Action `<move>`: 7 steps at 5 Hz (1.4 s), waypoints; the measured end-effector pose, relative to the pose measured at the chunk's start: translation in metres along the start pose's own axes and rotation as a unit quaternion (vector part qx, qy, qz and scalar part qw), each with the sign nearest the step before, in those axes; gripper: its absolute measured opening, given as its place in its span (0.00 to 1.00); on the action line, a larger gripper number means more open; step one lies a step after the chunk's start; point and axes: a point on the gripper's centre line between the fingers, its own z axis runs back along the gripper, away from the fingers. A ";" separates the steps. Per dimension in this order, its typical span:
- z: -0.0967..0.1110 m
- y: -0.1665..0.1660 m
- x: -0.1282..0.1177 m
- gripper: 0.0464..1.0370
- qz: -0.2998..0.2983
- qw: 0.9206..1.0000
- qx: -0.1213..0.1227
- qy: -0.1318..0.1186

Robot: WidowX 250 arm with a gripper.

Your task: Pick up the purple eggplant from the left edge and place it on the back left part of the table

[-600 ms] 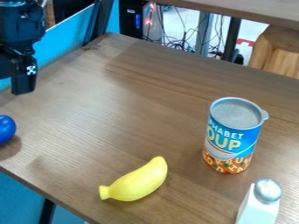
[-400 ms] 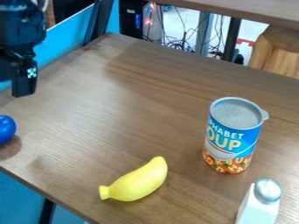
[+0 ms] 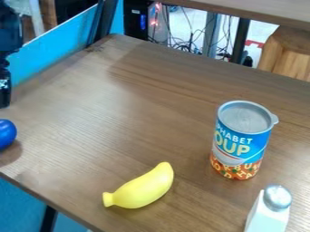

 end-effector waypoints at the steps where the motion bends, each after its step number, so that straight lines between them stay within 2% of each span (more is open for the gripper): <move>1: -0.007 0.000 -0.011 0.96 -0.005 0.999 0.012 0.030; 2: -0.028 0.006 -0.022 0.96 0.007 0.999 0.007 0.054; 3: -0.058 0.009 -0.027 0.96 0.022 0.994 -0.008 0.106; 4: -0.067 0.013 -0.027 0.96 0.034 0.992 -0.004 0.118; 5: -0.076 0.011 -0.018 0.96 0.033 0.994 -0.017 0.101; 6: -0.087 0.007 -0.010 0.96 0.034 0.994 -0.042 0.095; 7: -0.086 0.010 0.001 0.91 0.042 0.995 -0.052 0.076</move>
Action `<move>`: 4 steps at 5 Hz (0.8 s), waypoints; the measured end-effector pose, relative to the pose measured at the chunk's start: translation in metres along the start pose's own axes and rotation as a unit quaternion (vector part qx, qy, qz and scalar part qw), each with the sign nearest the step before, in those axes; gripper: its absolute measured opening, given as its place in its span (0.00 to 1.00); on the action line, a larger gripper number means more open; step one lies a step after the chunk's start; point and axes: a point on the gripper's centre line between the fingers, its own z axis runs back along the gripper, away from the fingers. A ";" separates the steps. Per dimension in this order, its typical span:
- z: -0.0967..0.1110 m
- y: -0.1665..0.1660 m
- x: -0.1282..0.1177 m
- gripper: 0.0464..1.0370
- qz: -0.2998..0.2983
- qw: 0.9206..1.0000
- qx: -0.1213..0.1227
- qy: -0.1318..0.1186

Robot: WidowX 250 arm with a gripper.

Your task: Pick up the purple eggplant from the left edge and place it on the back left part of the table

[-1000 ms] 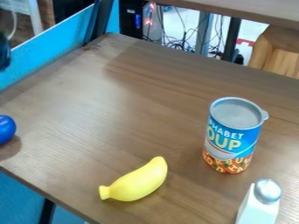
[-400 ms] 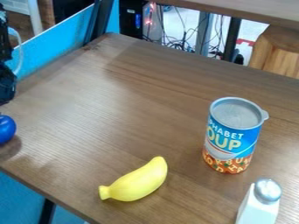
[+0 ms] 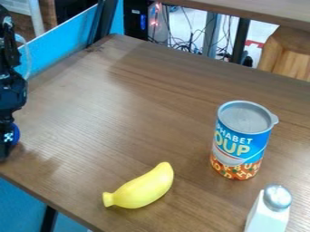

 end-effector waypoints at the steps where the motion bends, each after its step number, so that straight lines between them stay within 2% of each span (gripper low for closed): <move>1: 0.003 -0.004 0.006 0.78 0.000 1.000 -0.016 -0.020; 2: 0.023 -0.014 0.003 0.78 -0.007 0.998 -0.024 -0.051; 3: 0.054 -0.027 -0.002 0.78 -0.018 0.995 -0.015 -0.097; 4: 0.077 -0.040 0.008 0.78 -0.046 0.992 0.006 -0.121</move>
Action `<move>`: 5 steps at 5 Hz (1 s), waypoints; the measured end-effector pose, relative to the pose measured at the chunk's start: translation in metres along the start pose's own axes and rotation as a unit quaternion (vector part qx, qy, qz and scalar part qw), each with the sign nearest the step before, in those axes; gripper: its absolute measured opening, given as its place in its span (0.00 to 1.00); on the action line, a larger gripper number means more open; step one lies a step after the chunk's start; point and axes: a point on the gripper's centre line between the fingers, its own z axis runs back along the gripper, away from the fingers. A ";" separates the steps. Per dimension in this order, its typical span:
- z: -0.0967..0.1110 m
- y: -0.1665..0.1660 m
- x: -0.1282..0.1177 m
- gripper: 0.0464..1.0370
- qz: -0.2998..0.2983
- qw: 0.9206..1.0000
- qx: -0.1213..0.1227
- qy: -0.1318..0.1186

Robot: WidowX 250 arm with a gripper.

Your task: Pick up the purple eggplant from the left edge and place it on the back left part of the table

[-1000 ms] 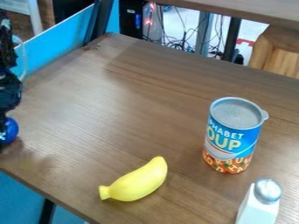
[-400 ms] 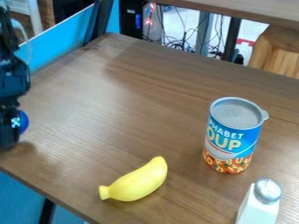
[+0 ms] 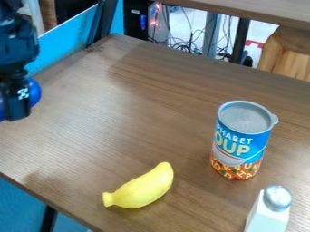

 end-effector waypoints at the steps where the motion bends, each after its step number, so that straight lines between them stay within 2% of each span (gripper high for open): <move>1: 0.008 0.017 0.020 0.78 0.013 1.000 0.004 -0.013; 3: -0.006 0.063 0.054 0.78 0.055 0.998 0.011 -0.009; 4: -0.021 0.077 0.070 0.78 0.105 0.994 0.021 -0.015; 5: -0.028 0.075 0.099 0.78 0.121 0.992 0.020 -0.027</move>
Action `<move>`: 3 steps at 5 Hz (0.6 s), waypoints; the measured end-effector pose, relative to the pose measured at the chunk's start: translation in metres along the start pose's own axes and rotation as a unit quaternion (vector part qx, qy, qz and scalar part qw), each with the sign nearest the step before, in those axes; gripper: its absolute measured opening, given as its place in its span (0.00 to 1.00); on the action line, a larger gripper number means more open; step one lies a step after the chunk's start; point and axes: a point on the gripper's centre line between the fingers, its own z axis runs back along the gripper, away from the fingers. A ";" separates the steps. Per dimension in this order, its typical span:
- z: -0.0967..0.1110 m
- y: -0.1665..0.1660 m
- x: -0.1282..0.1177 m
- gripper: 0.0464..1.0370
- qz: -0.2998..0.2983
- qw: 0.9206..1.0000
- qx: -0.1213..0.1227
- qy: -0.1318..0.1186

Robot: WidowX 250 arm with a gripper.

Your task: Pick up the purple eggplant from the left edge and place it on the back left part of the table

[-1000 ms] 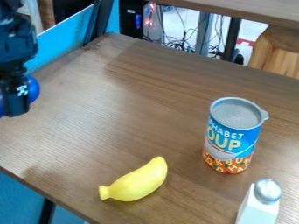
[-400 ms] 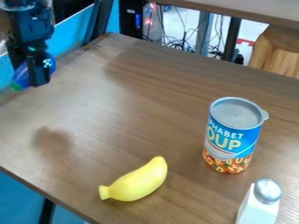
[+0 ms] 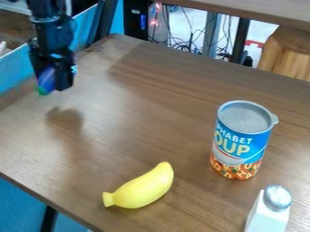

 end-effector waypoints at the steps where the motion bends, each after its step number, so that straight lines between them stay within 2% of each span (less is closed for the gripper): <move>1: -0.010 -0.004 0.017 0.78 0.011 1.000 -0.008 -0.004; 2: -0.025 -0.008 0.027 0.78 0.014 1.000 -0.019 0.005; 3: -0.031 -0.008 0.031 0.78 0.008 1.000 -0.016 0.015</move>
